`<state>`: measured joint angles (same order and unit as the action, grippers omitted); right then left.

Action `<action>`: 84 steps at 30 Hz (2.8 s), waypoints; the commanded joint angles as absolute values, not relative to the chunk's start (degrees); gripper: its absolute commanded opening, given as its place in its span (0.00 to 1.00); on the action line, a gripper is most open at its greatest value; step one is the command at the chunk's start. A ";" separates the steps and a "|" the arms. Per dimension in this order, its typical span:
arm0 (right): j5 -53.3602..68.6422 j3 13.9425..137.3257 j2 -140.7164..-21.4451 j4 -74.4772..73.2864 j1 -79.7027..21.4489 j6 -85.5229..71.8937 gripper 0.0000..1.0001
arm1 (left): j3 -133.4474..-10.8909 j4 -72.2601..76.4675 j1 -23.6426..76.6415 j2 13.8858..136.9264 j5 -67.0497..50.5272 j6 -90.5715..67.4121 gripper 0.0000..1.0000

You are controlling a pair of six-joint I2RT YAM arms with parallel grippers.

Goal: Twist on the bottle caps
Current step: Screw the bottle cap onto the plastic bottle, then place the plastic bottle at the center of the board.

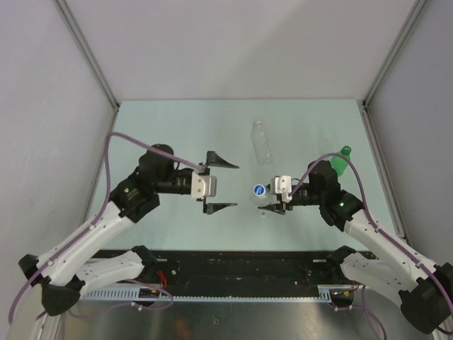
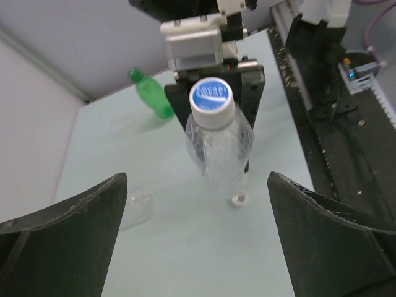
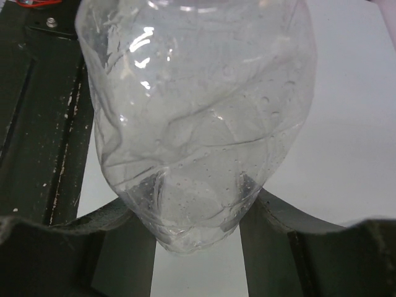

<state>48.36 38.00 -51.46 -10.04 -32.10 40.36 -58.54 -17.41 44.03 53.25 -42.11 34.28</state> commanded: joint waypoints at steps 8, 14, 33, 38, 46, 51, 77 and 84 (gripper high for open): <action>49.23 40.87 -53.66 -8.90 -32.74 40.48 0.00 | -72.22 -15.84 50.72 69.40 -43.70 25.16 0.99; 47.83 40.87 -53.75 -8.31 -32.71 39.86 0.00 | -69.96 -15.10 52.75 67.53 -43.12 27.73 0.84; 41.61 40.87 -50.33 -8.24 -33.04 33.38 0.97 | -68.82 -13.08 53.90 66.76 -24.39 16.18 0.00; 30.74 40.80 -50.18 -7.84 -33.13 28.08 0.99 | -69.64 -12.03 53.88 67.05 7.64 0.71 0.00; -9.35 39.09 -49.96 5.65 -31.45 3.80 0.99 | -63.85 -13.74 43.61 66.31 29.56 -18.86 0.00; -22.30 39.03 -49.05 6.66 -29.17 -3.76 0.99 | -58.26 -15.07 30.80 64.86 35.48 -27.87 0.00; -25.80 39.04 -58.84 13.68 -25.86 -6.63 0.99 | -50.51 -14.46 21.06 66.14 34.25 -26.46 0.27; -31.07 39.02 -57.52 12.78 -25.92 -11.31 0.99 | -50.17 -14.34 24.01 65.97 35.09 -25.97 0.47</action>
